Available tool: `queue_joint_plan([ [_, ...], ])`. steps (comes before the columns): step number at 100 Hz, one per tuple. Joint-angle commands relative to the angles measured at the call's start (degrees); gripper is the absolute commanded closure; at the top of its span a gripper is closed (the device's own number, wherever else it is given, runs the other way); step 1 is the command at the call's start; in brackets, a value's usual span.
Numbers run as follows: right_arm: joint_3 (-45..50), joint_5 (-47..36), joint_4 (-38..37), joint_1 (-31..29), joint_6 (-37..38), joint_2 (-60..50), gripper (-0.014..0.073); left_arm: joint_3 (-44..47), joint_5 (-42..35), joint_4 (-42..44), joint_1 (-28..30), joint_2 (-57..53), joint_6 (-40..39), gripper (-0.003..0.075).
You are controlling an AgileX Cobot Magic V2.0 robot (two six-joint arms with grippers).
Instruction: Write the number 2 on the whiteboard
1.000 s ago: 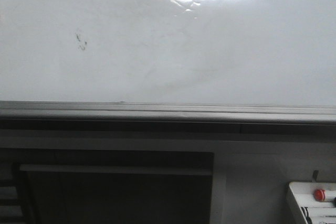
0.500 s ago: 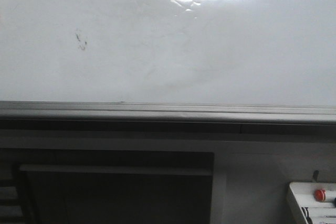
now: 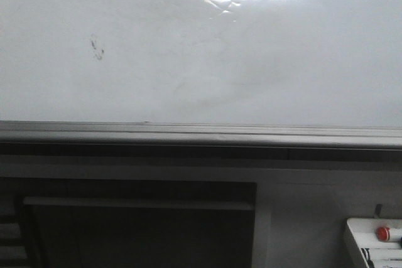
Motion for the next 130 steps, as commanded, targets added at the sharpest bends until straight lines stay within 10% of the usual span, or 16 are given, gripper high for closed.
queue_joint_plan([
  [1,-7.21,0.91,0.05,-0.25,-0.11,4.42,0.0666,-6.38,1.38,-0.65,0.07,4.74,0.00,0.0739],
  [36,-23.23,23.86,0.44,-0.25,-2.14,23.08,0.0666,-21.49,19.10,1.54,0.07,21.19,1.17,0.0739],
  [80,-23.41,25.04,1.80,-0.25,-2.14,28.22,0.0665,-21.47,19.39,1.54,0.07,27.49,1.17,0.0734],
  [111,-23.41,24.65,2.59,-0.25,-2.17,28.22,0.0272,-21.47,16.32,1.54,-4.54,31.48,2.32,0.0209],
  [130,-23.16,23.78,2.98,-0.25,-2.17,28.22,0.0263,-21.61,13.39,1.54,-8.24,38.08,2.32,0.0209],
])
